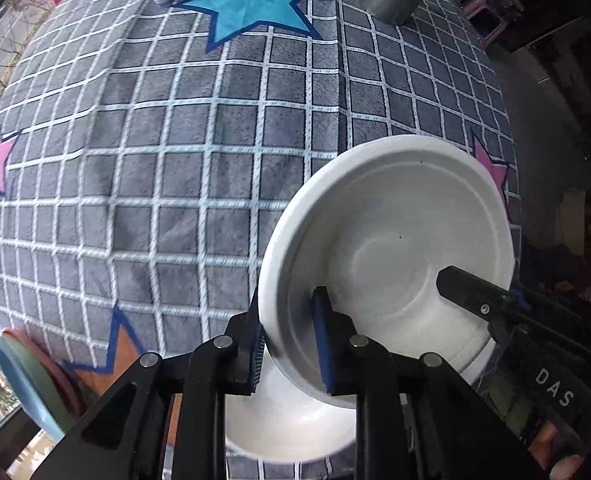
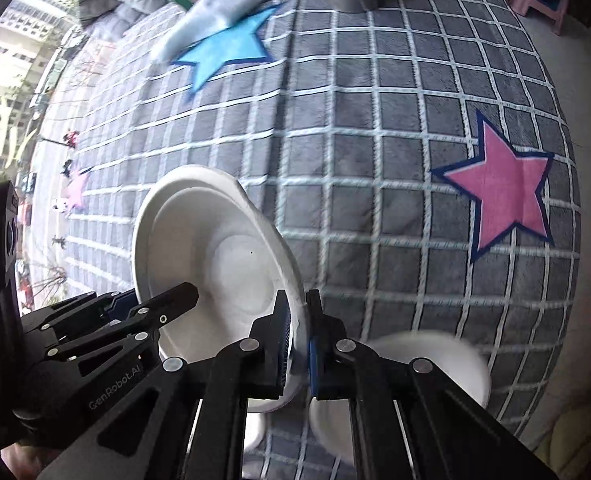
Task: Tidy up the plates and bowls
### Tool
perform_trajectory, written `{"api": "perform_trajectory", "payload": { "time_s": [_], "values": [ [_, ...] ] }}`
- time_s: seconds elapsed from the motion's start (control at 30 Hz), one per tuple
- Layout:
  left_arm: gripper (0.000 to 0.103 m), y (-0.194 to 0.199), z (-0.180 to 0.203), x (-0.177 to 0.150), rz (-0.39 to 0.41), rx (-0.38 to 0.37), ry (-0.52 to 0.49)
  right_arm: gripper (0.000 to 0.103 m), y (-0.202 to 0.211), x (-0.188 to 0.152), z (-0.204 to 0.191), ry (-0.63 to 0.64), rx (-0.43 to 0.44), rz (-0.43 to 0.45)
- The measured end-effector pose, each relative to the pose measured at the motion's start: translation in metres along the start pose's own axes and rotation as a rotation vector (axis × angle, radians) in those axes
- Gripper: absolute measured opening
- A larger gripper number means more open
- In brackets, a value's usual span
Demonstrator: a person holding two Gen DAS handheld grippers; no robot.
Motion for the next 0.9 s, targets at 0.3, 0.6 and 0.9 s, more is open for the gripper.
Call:
{"api": "perform_trajectory", "payload": {
  "time_s": [0.3,0.6,0.9],
  "values": [
    [0.029,0.010,-0.030,-0.062,-0.052,0.093,0.008,0.010,-0.018,-0.069,-0.048,0.048,0.069,-0.141],
    [0.076,0.027,-0.042,-0.078,0.013,0.056,0.114,0.010,0.001,-0.079,-0.006,-0.005,-0.004,-0.070],
    [0.078,0.020,0.099,-0.059,0.077,0.065,-0.238,0.088,0.050,-0.107,0.108,-0.202,-0.119,0.078]
  ]
}}
Point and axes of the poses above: each gripper's, at about its wrist camera, not at the fingertips, and y roughly against the way its jaws point, z to its right, x to its top, the point moved 9 cm from there along -y, roughly the way its jaws point, and after that the axes turned 14 degrees about x, right-handed, at the moved point
